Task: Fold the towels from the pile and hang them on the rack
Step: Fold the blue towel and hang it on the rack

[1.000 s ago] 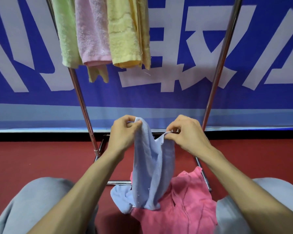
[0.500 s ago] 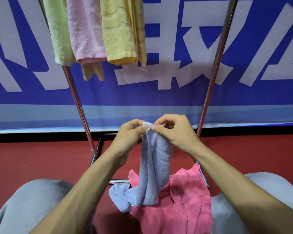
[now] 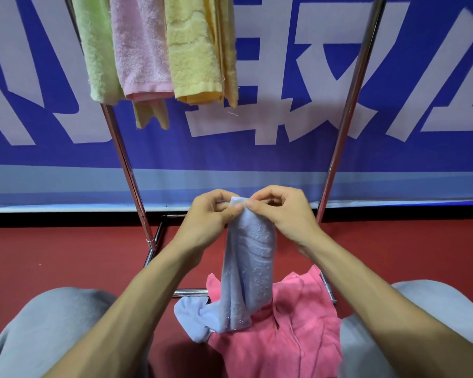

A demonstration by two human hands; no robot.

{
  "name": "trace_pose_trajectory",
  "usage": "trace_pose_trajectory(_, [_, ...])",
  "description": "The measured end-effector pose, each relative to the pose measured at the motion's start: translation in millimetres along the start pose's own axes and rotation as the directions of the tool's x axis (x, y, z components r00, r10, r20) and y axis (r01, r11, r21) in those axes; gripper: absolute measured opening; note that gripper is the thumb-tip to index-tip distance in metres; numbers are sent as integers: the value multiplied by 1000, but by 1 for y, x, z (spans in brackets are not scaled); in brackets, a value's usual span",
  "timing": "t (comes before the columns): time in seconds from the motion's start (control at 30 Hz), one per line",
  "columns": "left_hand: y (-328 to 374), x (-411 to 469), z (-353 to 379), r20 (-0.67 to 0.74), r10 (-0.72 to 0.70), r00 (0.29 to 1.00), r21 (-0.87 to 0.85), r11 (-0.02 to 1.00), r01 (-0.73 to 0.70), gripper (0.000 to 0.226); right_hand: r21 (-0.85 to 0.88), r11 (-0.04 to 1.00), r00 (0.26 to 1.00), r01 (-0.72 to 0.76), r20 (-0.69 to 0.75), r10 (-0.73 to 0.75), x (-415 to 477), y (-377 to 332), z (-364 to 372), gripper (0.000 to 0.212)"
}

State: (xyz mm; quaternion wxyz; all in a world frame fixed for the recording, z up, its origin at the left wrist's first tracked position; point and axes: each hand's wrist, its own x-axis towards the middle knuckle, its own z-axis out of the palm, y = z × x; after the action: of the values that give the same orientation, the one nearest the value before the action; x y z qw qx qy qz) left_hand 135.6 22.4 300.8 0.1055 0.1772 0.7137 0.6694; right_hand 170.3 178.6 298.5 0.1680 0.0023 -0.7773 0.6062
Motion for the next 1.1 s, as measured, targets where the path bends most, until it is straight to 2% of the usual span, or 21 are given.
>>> trace_pose_trajectory(0.13, [4, 2, -5, -70, 55, 996, 29, 998, -53, 11, -159, 986, 995, 49, 88, -36, 4, 1, -8, 11])
trace_pose_trajectory(0.2, [6, 3, -8, -162, 112, 980, 55, 993, -104, 13, -264, 962, 991, 71, 128, -38, 5, 2, -11, 13])
trace_pose_trajectory(0.3, [11, 7, -19, -357, 161, 920, -19, 984, -179, 14, -324, 941, 980, 97, 198, -33, 6, 3, -14, 21])
trace_pose_trajectory(0.37, [13, 9, -24, -407, 144, 902, -80, 978, -193, 16, -358, 926, 974, 117, 224, -36, 7, 3, -15, 28])
trace_pose_trajectory(0.5, [12, 10, -23, -383, 170, 908, -32, 980, -196, 22, -489, 863, 977, 126, 211, -23, 7, 7, -17, 39])
trace_pose_trajectory(0.6, [14, 7, -26, -263, 277, 924, 97, 961, -260, 25, -533, 839, 971, 109, 239, 26, 5, 6, -20, 46])
trace_pose_trajectory(0.7, [21, 5, -29, -90, 350, 932, 229, 918, -323, 26, -581, 804, 960, 127, 276, 47, 4, 4, -22, 26])
trace_pose_trajectory(0.77, [22, 4, -29, -50, 364, 930, 260, 904, -340, 29, -650, 742, 958, 163, 285, 39, 5, 4, -24, 13])
trace_pose_trajectory(0.8, [21, 4, -30, -44, 364, 930, 266, 902, -340, 30, -664, 729, 958, 168, 285, 40, 6, 5, -25, 14])
trace_pose_trajectory(0.97, [19, 6, -31, -121, 340, 932, 198, 929, -313, 28, -595, 795, 965, 120, 259, 48, 9, 5, -33, 19])
trace_pose_trajectory(1.1, [17, 11, -37, -299, 116, 947, -93, 984, -150, 25, -416, 909, 956, -9, 264, 130, 11, 2, -38, 22])
